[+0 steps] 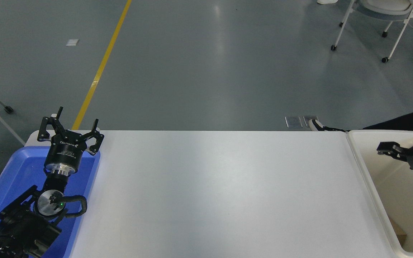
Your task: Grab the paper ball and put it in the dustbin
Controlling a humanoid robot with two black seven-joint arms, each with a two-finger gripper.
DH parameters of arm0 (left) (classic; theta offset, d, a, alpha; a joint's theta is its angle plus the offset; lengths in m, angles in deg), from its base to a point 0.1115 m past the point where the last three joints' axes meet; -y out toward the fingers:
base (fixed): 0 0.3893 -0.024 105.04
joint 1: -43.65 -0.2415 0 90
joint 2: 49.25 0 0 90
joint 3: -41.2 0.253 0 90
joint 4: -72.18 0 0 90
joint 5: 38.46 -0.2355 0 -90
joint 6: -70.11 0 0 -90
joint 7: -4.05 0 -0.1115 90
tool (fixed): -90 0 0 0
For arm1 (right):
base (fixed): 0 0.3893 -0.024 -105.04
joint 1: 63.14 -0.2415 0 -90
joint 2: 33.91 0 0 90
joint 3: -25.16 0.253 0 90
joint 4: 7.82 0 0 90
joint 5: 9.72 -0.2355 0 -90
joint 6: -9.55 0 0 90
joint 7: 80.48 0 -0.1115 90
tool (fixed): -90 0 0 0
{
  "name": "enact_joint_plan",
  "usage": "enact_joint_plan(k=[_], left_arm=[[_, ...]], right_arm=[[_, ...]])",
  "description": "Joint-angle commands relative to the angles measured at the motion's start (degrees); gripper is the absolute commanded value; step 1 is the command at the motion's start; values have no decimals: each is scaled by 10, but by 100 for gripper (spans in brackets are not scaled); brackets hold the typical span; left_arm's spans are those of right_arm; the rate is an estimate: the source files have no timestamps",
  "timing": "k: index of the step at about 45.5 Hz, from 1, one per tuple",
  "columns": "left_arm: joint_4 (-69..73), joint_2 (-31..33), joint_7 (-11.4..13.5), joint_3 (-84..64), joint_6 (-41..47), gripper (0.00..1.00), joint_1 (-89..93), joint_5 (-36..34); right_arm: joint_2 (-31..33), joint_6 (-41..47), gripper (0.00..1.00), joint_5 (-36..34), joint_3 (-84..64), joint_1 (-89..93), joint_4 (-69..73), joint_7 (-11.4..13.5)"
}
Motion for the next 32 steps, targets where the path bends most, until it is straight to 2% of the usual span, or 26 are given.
enact_joint_plan(k=[1, 9, 19, 25, 32], left_arm=[[1, 0, 0, 0, 0, 100, -1, 0], [1, 0, 1, -1, 1, 100, -2, 1], [1, 0, 1, -1, 1, 100, -2, 2], [1, 0, 2, -1, 2, 100, -2, 2], [1, 0, 2, -1, 2, 100, -2, 2]], right_arm=[[-31, 166, 100, -41, -153, -264, 204, 1], [-135, 203, 100, -171, -227, -389, 279, 2], [-270, 232, 100, -277, -240, -476, 288, 2], [-348, 232, 100, -330, -234, -498, 288, 2], [-380, 232, 100, -352, -234, -511, 285, 2]])
